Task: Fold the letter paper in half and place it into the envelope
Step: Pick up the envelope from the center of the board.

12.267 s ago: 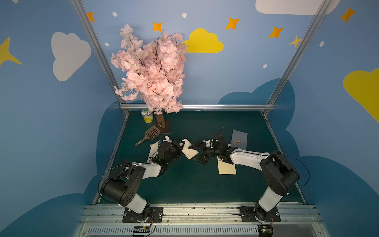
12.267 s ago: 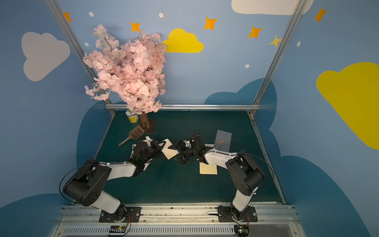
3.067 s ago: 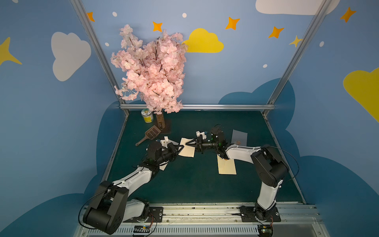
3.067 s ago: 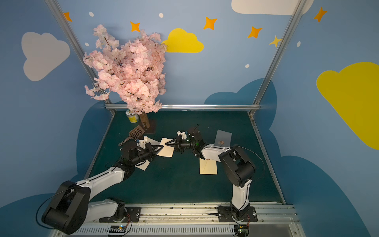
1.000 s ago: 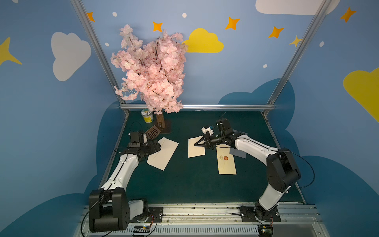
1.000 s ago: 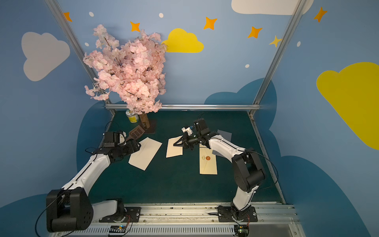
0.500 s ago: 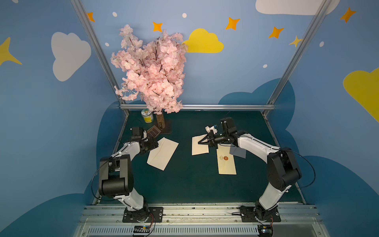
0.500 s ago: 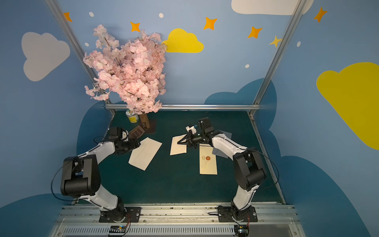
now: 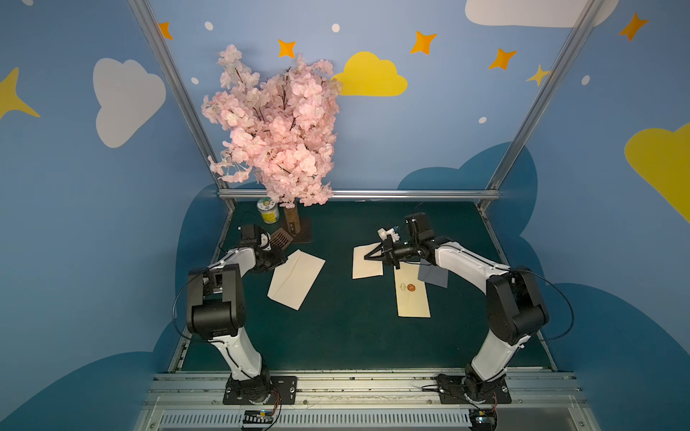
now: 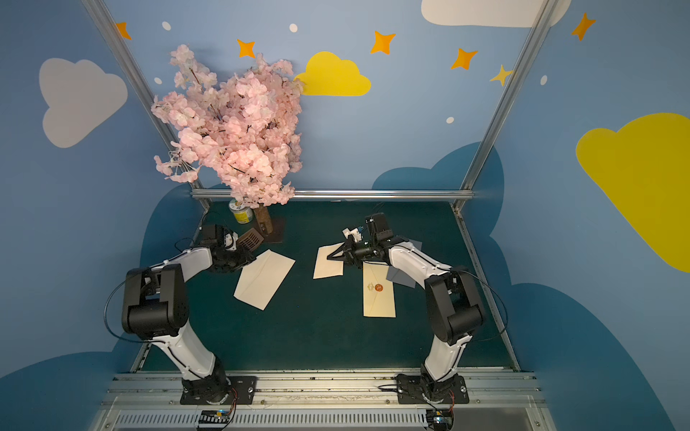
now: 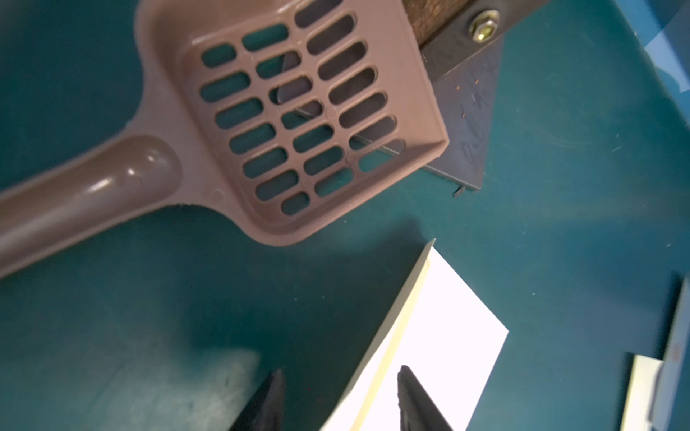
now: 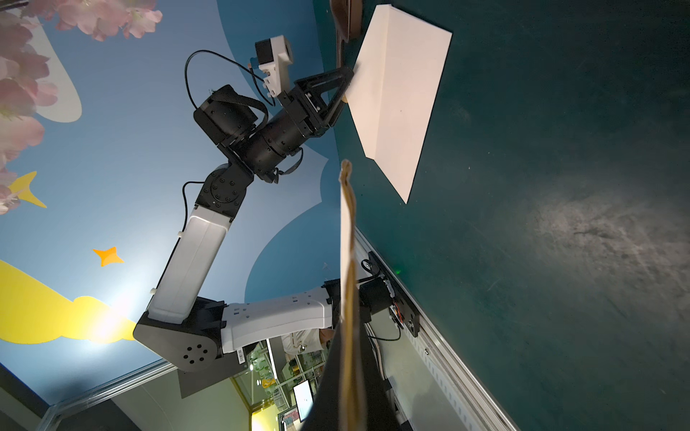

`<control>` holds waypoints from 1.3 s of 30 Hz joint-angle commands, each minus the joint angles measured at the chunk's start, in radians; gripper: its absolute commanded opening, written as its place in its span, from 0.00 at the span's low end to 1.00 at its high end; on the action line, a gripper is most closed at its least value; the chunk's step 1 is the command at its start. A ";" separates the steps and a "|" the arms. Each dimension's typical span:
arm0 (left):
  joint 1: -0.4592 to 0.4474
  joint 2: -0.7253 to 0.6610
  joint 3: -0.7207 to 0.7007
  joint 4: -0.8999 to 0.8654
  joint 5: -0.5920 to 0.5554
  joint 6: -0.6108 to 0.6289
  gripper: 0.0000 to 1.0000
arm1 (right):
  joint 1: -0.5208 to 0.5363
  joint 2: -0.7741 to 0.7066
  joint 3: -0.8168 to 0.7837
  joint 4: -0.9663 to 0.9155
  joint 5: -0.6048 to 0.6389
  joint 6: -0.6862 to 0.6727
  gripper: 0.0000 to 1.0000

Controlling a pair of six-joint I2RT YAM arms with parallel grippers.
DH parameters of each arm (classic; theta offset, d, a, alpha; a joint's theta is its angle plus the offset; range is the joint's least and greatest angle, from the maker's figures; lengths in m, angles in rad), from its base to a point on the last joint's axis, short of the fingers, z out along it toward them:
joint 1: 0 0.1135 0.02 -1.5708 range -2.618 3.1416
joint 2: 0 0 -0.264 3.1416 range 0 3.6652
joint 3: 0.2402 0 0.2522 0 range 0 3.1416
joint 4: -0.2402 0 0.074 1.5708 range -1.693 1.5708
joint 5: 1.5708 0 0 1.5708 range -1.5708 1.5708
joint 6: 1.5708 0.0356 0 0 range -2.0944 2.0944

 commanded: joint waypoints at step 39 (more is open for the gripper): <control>-0.129 -0.276 -0.017 -0.285 0.075 0.003 0.03 | 0.024 -0.031 0.153 -0.436 0.172 -0.286 0.00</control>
